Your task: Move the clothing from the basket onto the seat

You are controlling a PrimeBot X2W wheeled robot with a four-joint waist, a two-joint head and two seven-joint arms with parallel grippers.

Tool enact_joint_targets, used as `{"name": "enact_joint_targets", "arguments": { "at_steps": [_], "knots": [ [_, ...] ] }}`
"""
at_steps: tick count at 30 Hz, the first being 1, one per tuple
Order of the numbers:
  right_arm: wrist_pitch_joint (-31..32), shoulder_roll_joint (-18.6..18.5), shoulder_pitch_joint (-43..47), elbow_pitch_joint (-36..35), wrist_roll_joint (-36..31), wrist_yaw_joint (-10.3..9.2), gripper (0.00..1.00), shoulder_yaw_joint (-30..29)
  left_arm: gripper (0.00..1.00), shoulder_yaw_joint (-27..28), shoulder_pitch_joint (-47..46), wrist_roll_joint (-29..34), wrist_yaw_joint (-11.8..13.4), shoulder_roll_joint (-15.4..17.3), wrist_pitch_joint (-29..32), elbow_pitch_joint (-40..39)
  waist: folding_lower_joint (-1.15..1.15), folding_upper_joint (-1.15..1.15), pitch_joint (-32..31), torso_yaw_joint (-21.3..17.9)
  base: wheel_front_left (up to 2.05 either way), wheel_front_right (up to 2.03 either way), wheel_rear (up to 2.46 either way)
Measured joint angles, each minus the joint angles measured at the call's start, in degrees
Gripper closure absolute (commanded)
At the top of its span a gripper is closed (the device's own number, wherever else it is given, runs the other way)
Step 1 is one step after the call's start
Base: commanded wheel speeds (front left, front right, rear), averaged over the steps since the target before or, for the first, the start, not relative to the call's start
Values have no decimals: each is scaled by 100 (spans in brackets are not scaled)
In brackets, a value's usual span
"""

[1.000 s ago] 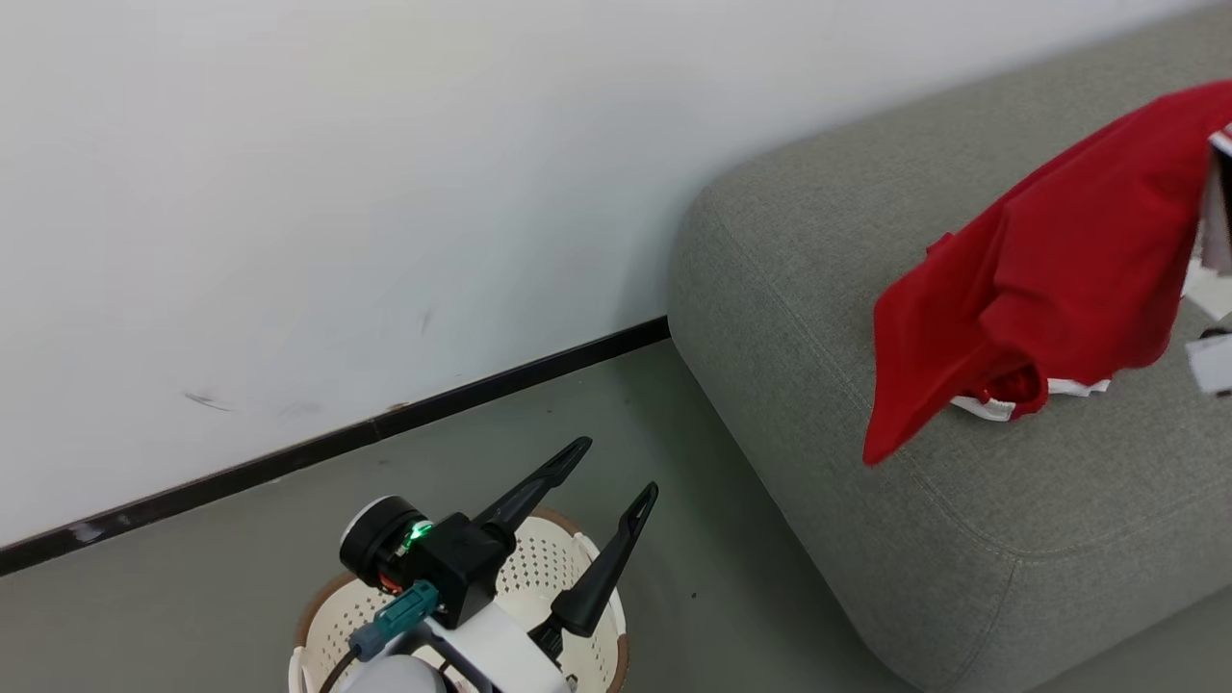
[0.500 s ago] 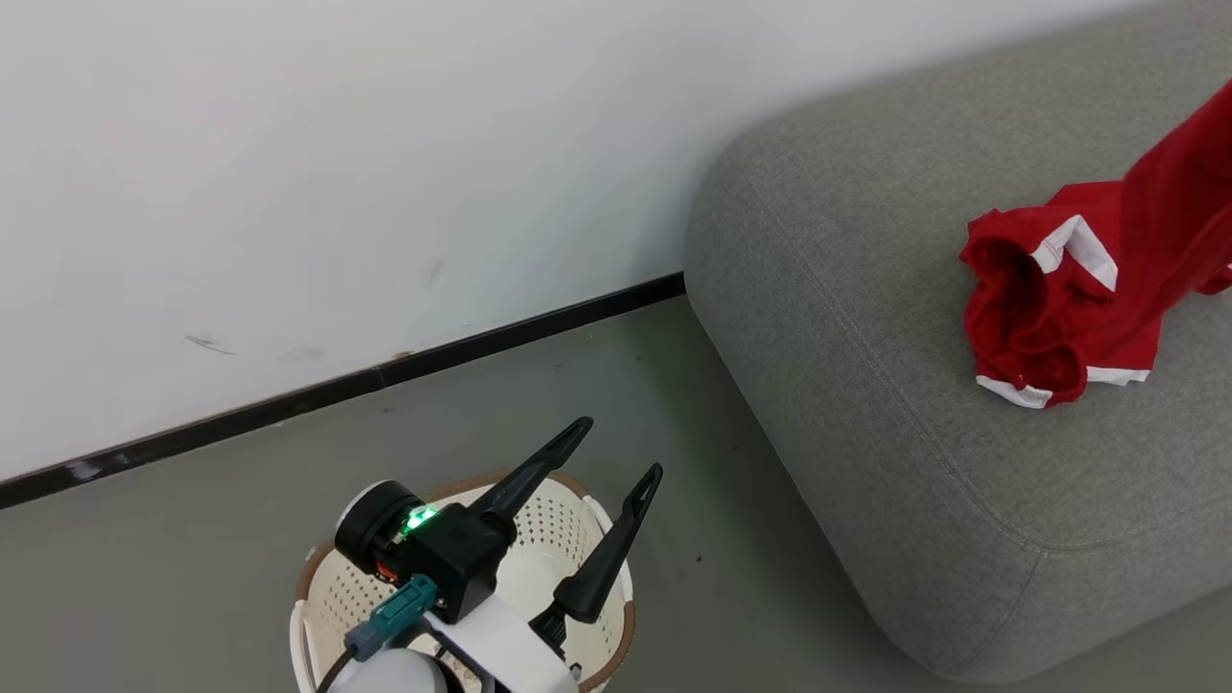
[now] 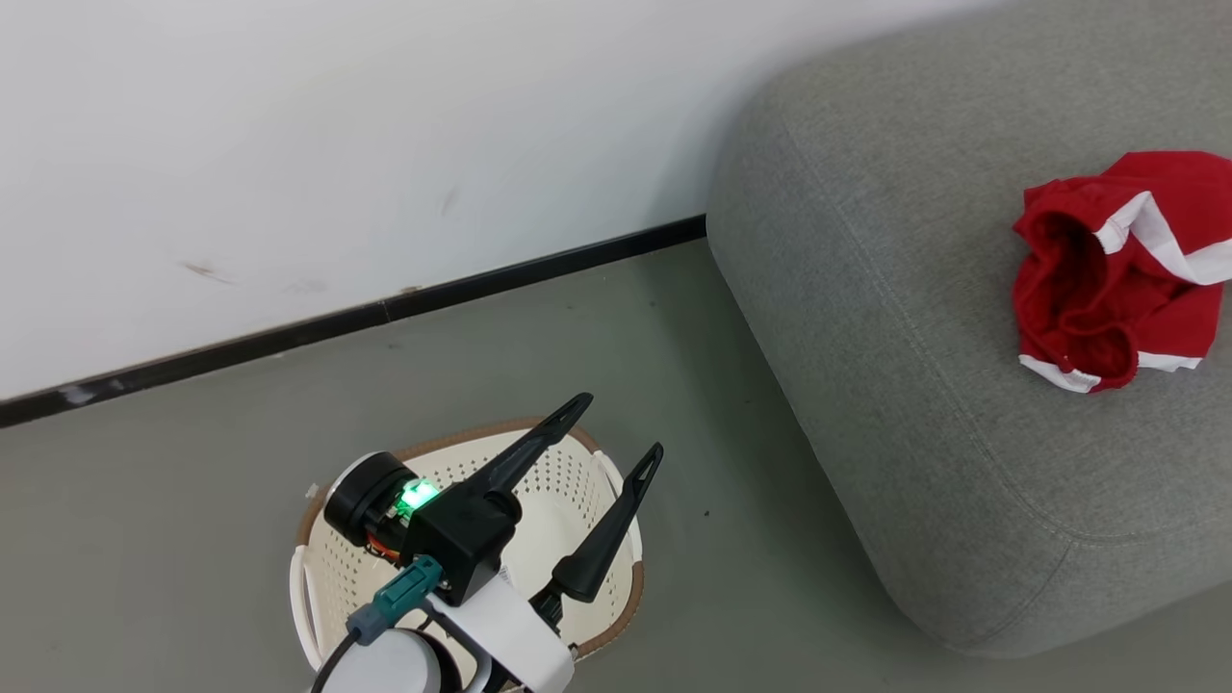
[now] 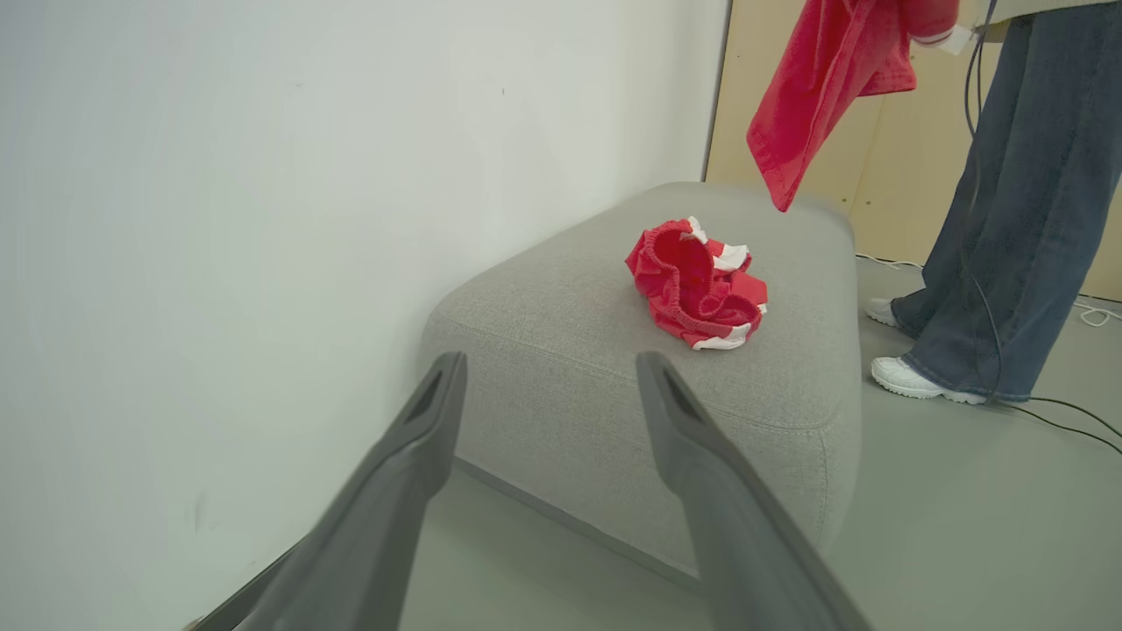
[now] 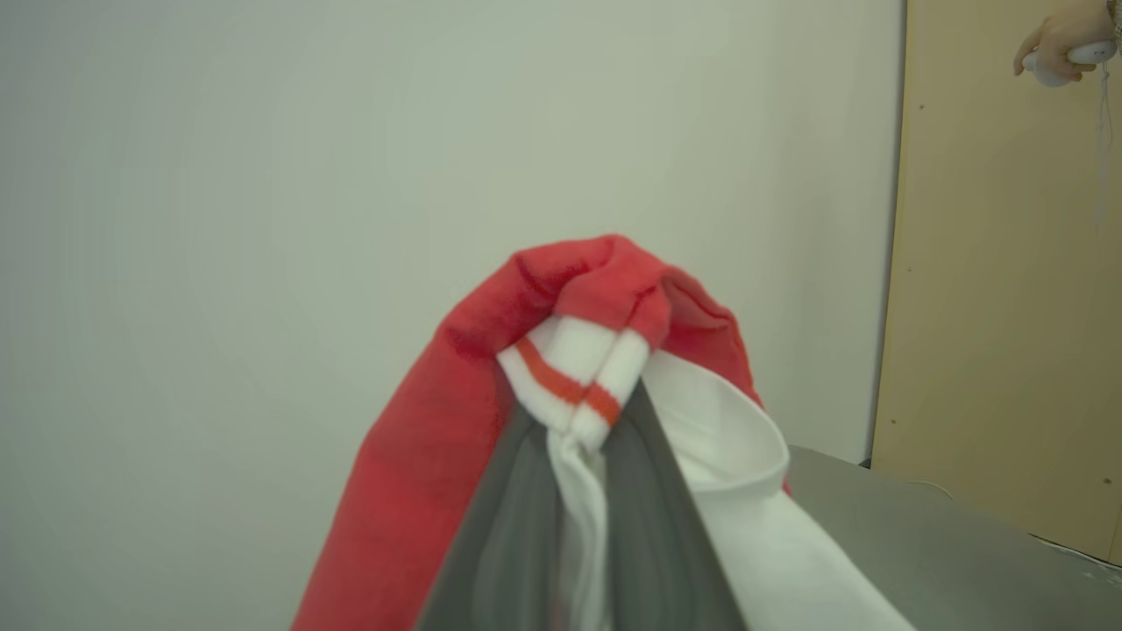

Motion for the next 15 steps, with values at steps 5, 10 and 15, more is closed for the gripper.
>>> {"name": "enact_joint_targets", "arguments": {
  "at_steps": [5,10,15],
  "knots": [
    [-140,0,2,305,-13,0,100,-24,0,-67,-77,46,-1,1,124,-122,0,0,200,54,0,0,0],
    [-367,111,11,664,-74,0,100,-85,0,-155,-199,110,-3,20,266,-247,0,0,408,119,0,0,0],
    [-552,281,30,1056,-180,0,100,-254,0,-183,-296,190,-3,66,385,-348,0,0,620,198,0,0,0]
  ]
}}
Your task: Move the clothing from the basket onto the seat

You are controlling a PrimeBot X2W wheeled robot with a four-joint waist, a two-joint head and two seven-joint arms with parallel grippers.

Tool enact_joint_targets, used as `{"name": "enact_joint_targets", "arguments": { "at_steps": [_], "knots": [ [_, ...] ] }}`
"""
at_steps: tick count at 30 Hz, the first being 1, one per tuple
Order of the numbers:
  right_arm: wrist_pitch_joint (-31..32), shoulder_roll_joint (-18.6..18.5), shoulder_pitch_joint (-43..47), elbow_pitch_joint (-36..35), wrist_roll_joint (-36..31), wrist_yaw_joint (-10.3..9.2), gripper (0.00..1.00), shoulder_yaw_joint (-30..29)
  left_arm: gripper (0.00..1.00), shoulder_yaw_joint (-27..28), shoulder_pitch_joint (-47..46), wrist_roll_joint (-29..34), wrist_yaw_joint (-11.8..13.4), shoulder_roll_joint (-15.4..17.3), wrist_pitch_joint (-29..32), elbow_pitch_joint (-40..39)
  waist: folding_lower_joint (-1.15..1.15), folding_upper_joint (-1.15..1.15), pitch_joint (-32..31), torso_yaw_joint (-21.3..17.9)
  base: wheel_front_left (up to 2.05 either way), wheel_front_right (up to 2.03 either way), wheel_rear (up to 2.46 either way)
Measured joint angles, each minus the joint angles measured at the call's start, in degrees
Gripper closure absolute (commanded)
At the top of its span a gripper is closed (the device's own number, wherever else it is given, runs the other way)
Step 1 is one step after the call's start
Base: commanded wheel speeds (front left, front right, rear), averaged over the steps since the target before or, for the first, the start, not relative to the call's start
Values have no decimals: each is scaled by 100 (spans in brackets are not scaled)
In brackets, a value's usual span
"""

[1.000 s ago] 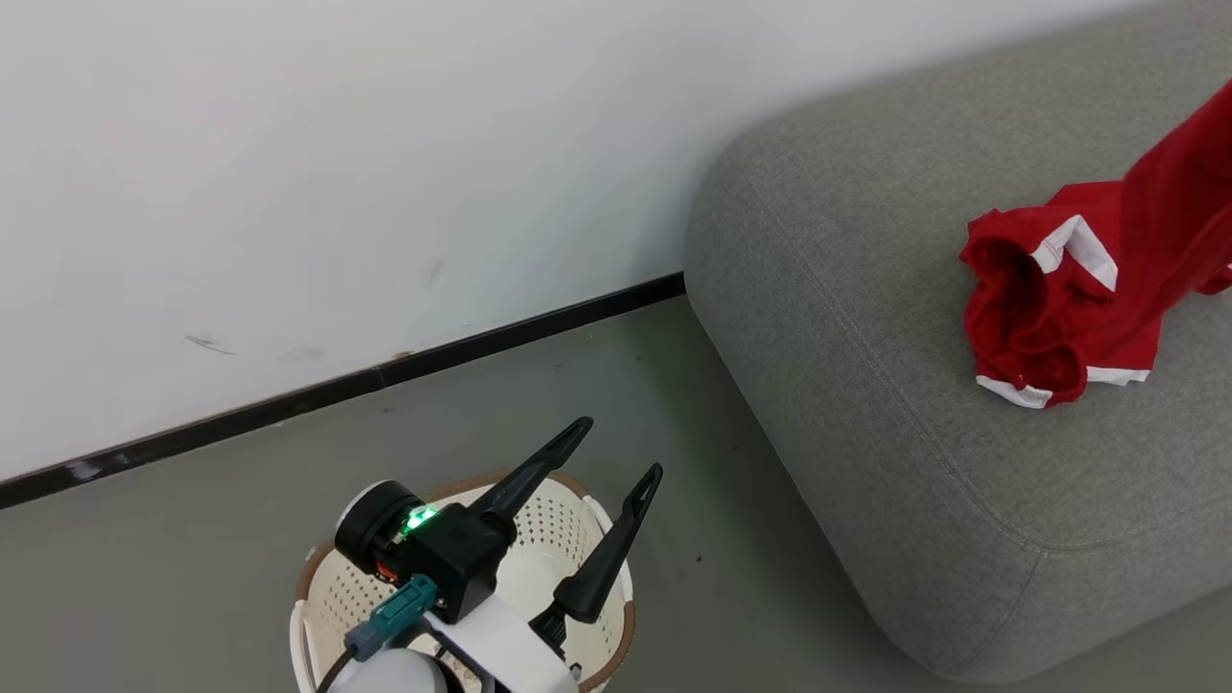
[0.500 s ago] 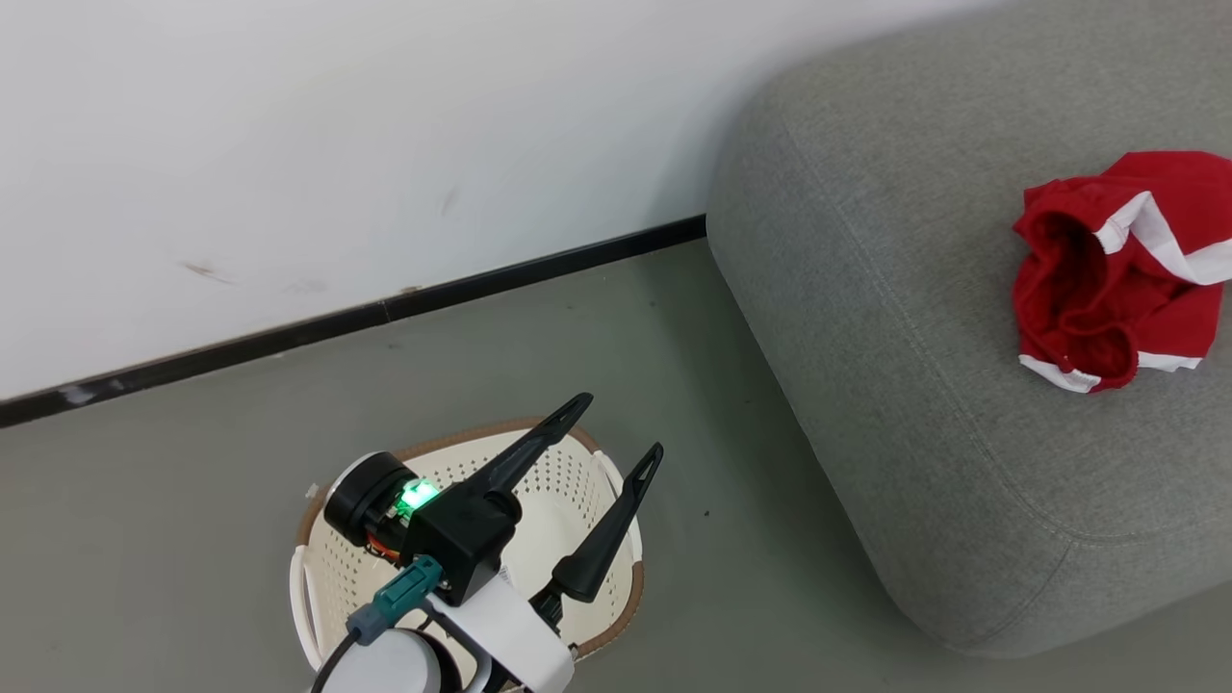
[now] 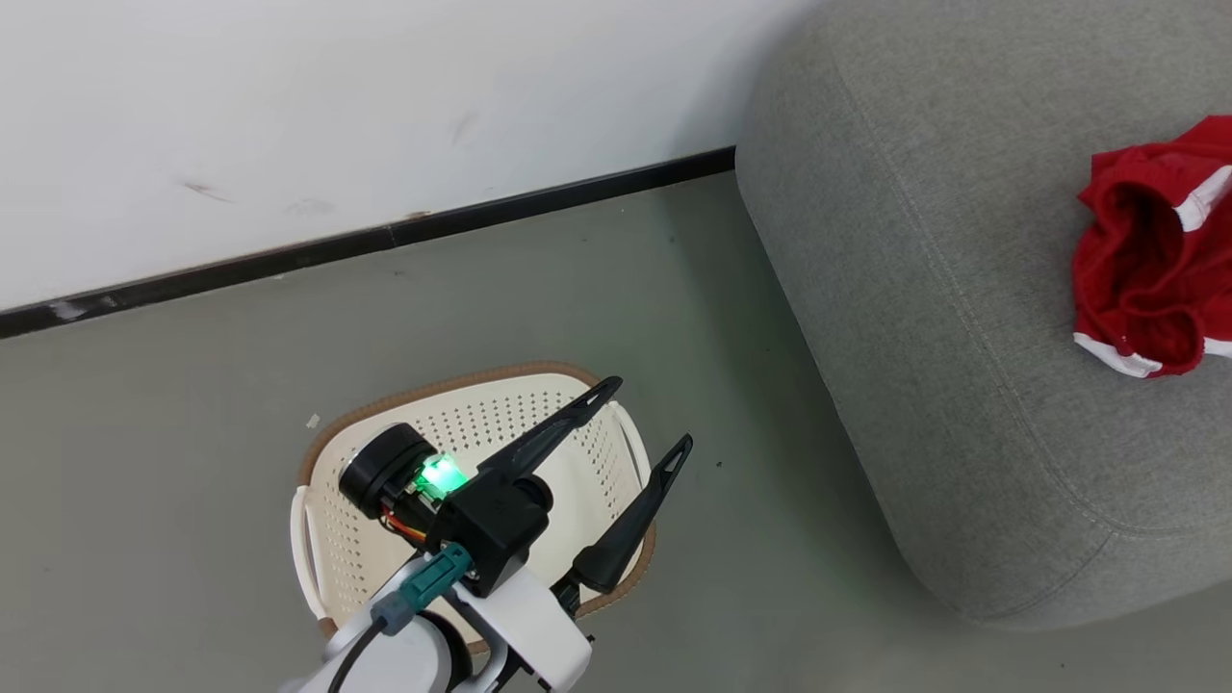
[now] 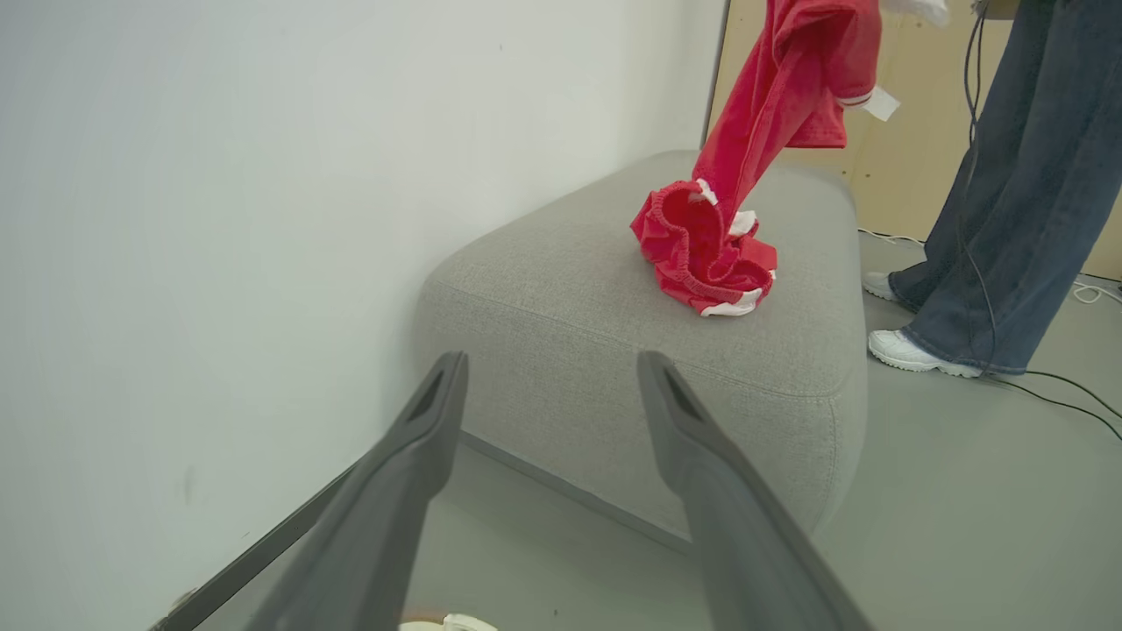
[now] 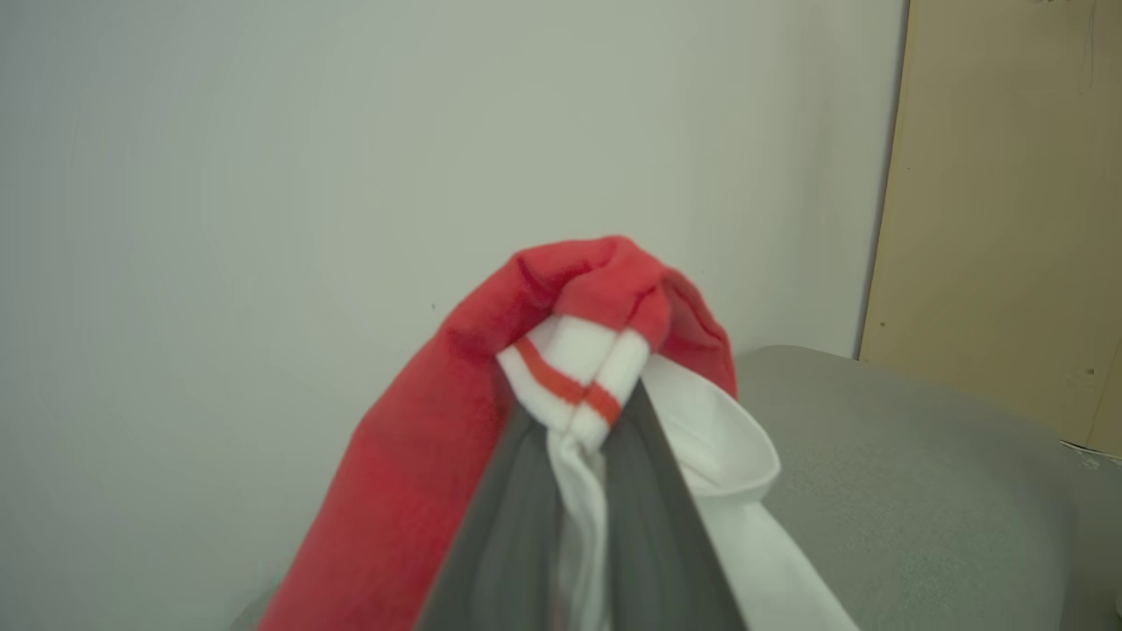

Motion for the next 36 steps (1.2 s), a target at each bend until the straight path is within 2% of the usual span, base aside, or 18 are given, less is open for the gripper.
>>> {"name": "enact_joint_targets", "arguments": {
  "at_steps": [3,13,24,35,36],
  "knots": [
    [-93,140,5,164,-146,0,100,64,0,-7,-69,10,0,27,56,-63,0,0,129,55,0,0,0],
    [-245,992,2,613,-368,0,100,514,0,-45,-311,201,-14,54,238,-240,0,0,564,256,0,0,0],
    [-379,1373,-10,1206,-651,0,100,431,0,-29,-571,255,-22,64,244,-301,0,0,999,439,0,0,0],
    [-424,1566,0,1551,-870,0,100,260,0,43,-710,261,-71,73,232,-229,0,0,1210,508,0,0,0],
    [-426,1610,6,1568,-891,1,91,280,0,49,-710,261,-73,74,212,-212,0,0,1210,502,0,0,0]
  ]
}}
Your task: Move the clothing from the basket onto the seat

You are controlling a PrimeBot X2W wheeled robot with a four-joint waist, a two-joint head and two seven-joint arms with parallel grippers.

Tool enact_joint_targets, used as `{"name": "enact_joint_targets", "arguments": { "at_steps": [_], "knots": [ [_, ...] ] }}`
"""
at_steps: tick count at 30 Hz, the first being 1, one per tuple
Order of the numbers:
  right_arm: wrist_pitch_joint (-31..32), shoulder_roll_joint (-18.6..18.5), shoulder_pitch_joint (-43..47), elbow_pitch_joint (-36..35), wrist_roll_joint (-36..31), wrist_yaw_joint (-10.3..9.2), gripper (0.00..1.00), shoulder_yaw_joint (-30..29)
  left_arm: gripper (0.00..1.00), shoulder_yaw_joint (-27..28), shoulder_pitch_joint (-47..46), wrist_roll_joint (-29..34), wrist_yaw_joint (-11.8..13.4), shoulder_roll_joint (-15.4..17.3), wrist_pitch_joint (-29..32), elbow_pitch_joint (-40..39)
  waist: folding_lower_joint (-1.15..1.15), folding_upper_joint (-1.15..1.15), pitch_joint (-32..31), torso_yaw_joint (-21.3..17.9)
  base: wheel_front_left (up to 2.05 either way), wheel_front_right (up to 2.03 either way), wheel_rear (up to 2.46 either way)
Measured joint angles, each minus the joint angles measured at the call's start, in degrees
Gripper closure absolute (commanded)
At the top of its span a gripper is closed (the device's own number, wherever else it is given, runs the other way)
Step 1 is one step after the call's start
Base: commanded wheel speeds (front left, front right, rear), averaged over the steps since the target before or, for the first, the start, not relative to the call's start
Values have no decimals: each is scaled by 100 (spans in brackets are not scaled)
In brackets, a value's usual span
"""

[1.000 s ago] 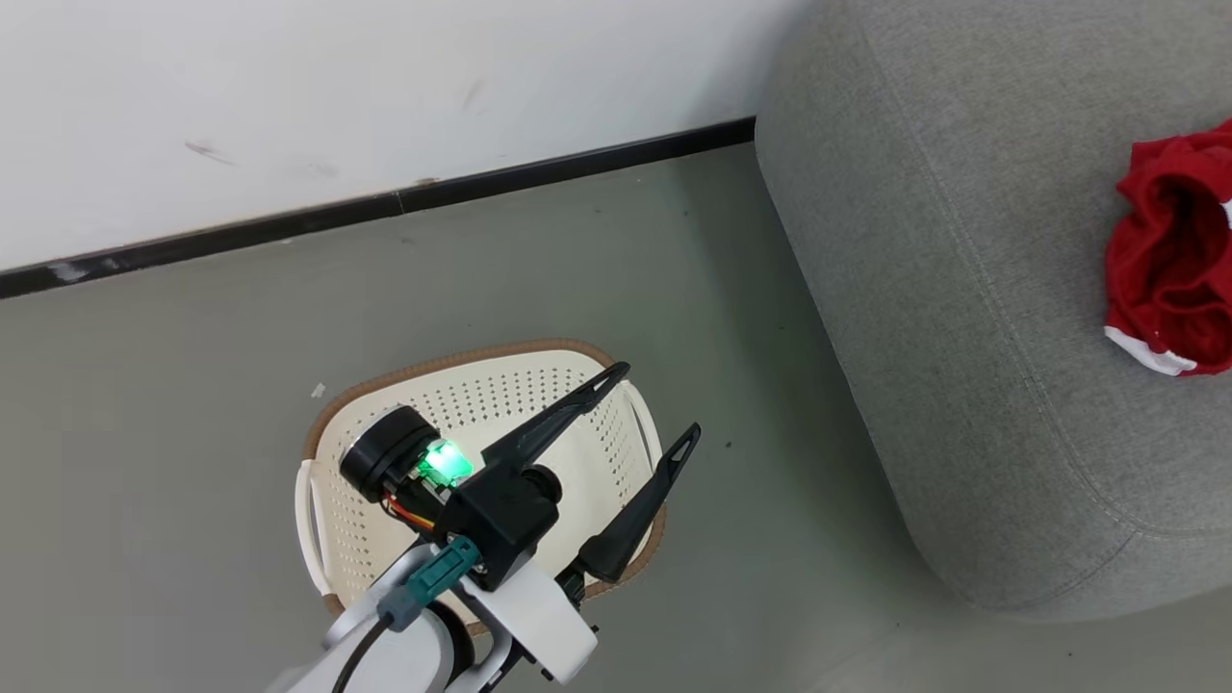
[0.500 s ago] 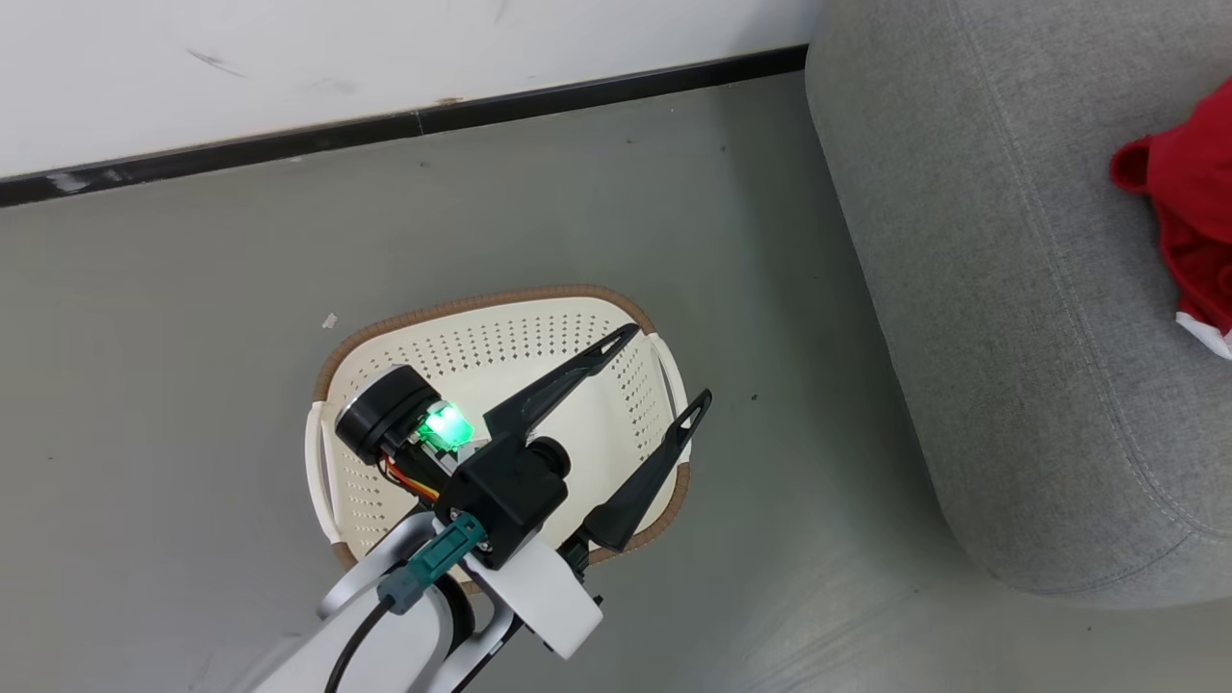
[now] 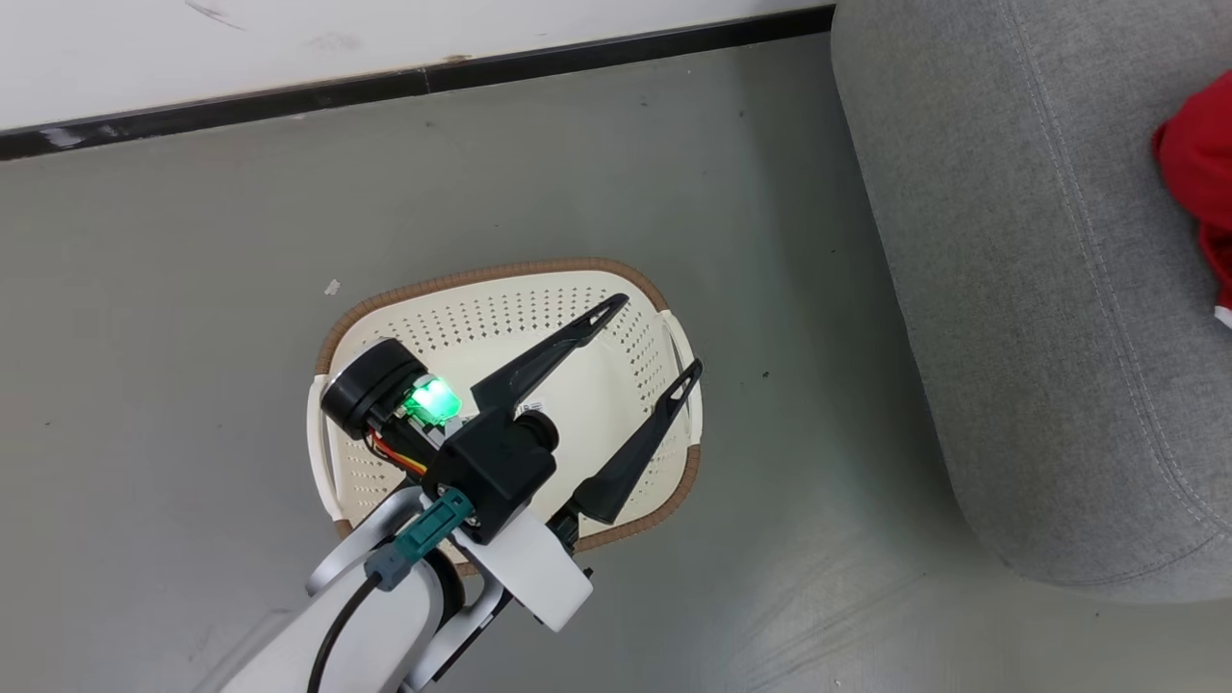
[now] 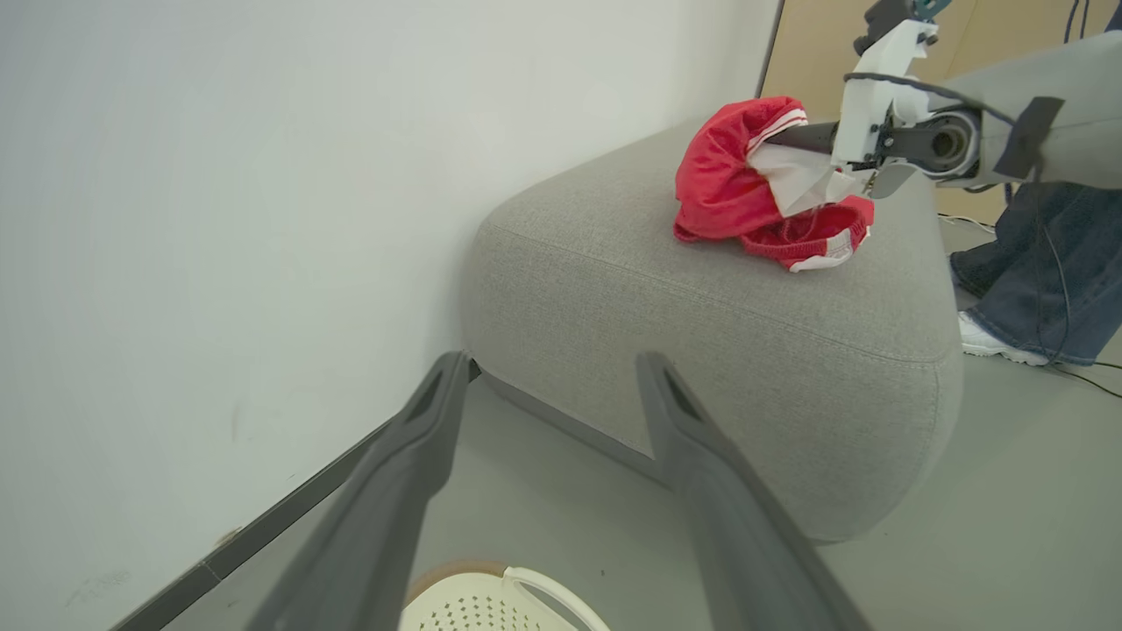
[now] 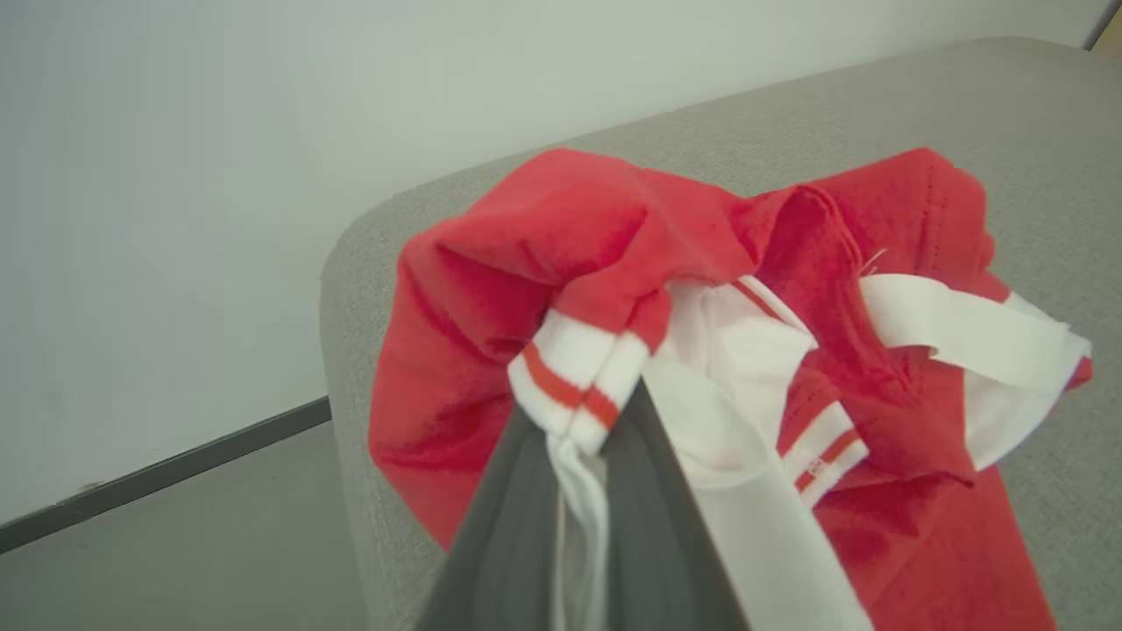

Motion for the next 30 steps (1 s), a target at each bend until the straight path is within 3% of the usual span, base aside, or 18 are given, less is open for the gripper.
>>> {"name": "enact_joint_targets", "arguments": {
  "at_steps": [3,5,6,30],
  "knots": [
    [-2,62,2,11,-7,-1,59,8,0,19,0,0,-1,1,-49,45,0,0,-8,-22,0,0,0],
    [-2,67,8,-1,-5,0,12,8,0,41,0,0,-1,1,-75,80,0,0,-20,-40,0,0,0],
    [-3,68,24,-26,-2,-1,0,9,0,51,0,-2,-1,2,-89,97,0,0,-28,-51,0,0,0],
    [-44,253,1212,-2153,-37,0,0,466,0,446,140,-266,26,0,-649,588,0,0,-558,-431,0,0,0]
  ]
}}
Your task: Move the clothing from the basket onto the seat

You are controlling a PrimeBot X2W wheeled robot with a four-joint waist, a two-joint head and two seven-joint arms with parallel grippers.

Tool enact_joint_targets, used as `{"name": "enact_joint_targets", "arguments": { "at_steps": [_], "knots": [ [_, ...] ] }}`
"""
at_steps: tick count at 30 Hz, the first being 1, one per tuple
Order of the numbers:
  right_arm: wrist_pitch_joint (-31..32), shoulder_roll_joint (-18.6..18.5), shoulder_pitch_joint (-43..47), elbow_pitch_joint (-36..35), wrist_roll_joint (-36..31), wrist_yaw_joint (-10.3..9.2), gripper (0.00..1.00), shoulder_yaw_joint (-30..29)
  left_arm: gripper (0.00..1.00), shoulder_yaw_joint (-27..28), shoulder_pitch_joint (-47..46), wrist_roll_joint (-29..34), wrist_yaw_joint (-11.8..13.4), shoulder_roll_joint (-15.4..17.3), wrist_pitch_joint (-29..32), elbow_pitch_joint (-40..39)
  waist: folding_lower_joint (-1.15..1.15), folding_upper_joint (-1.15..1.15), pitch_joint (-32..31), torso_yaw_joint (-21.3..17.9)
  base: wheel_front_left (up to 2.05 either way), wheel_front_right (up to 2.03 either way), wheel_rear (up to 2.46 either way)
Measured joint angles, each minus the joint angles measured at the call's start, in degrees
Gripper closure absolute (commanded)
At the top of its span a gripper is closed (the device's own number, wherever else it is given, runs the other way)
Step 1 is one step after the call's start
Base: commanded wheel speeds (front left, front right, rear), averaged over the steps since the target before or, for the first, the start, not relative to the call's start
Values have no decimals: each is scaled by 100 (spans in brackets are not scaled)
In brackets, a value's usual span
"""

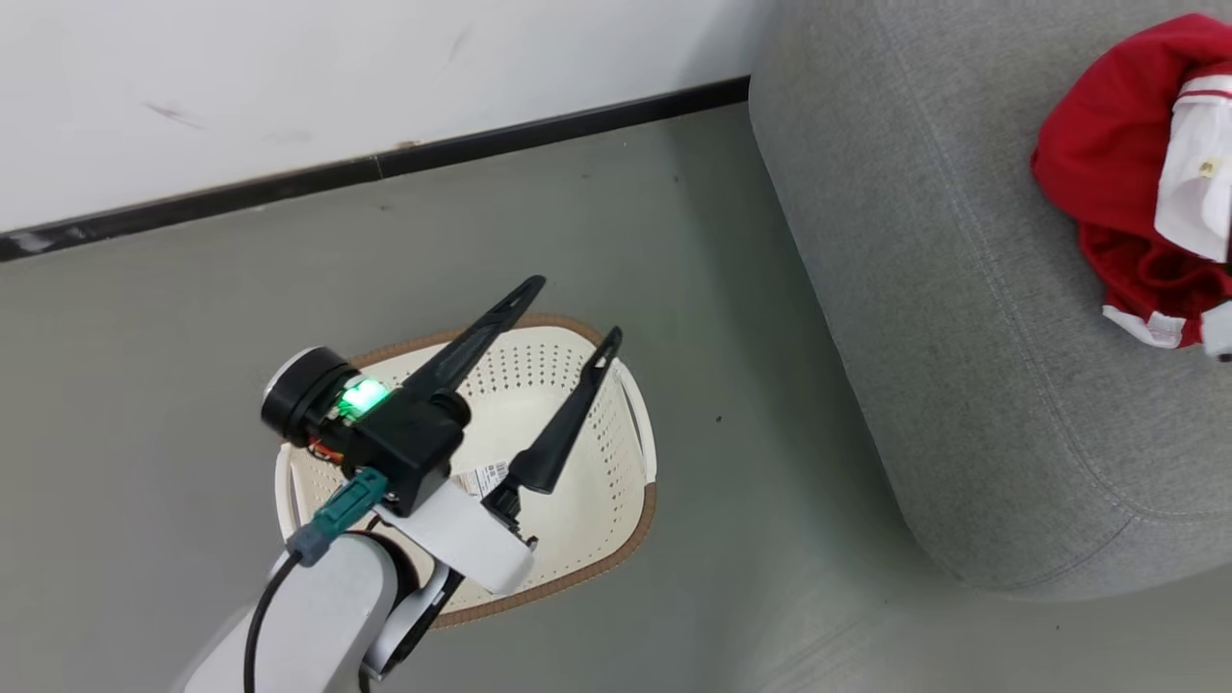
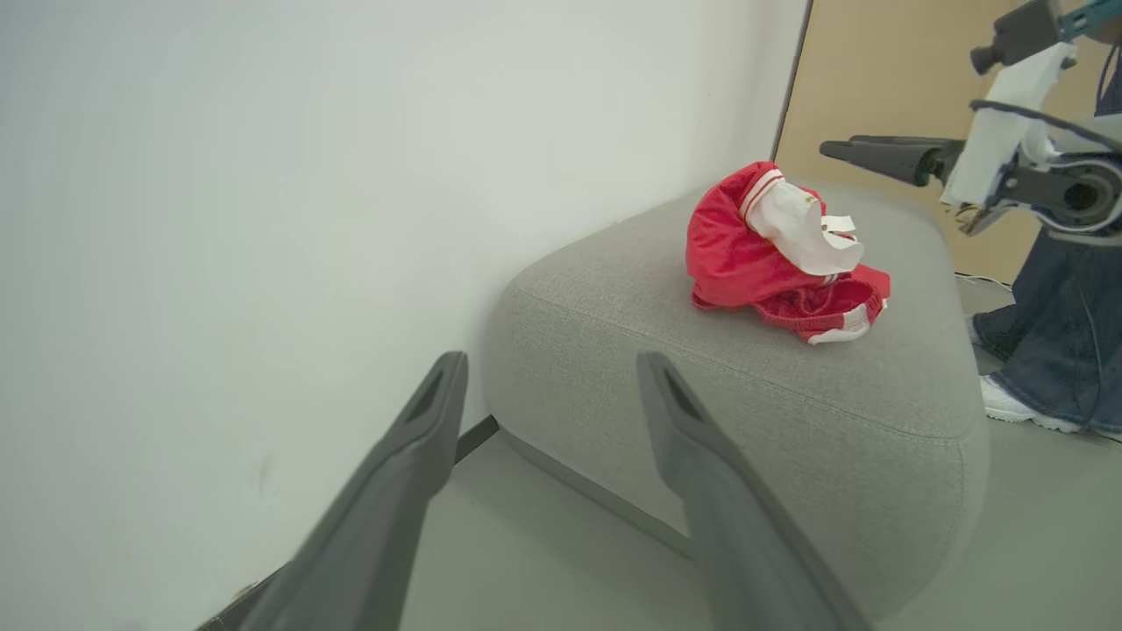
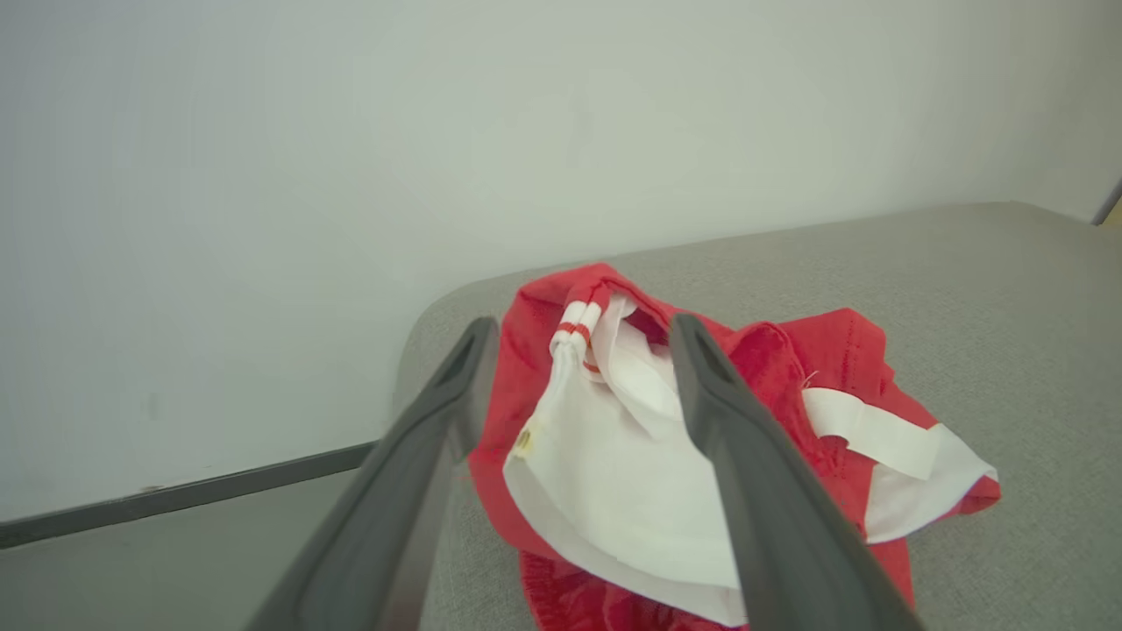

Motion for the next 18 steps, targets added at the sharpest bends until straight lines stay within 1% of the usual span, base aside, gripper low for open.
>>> {"name": "enact_joint_targets", "arguments": {
  "at_steps": [5,13,18],
  "knots": [
    [-1,156,172,-318,1,0,0,325,0,242,255,-121,185,5,-183,210,0,0,-215,-39,0,0,0],
    [-1,402,417,-686,3,0,0,923,0,847,682,-272,694,12,-504,515,0,0,-581,7,0,0,0],
    [-1,469,584,-789,66,0,0,1215,0,1167,925,-374,968,14,-638,631,0,0,-805,99,0,0,0]
  ]
}}
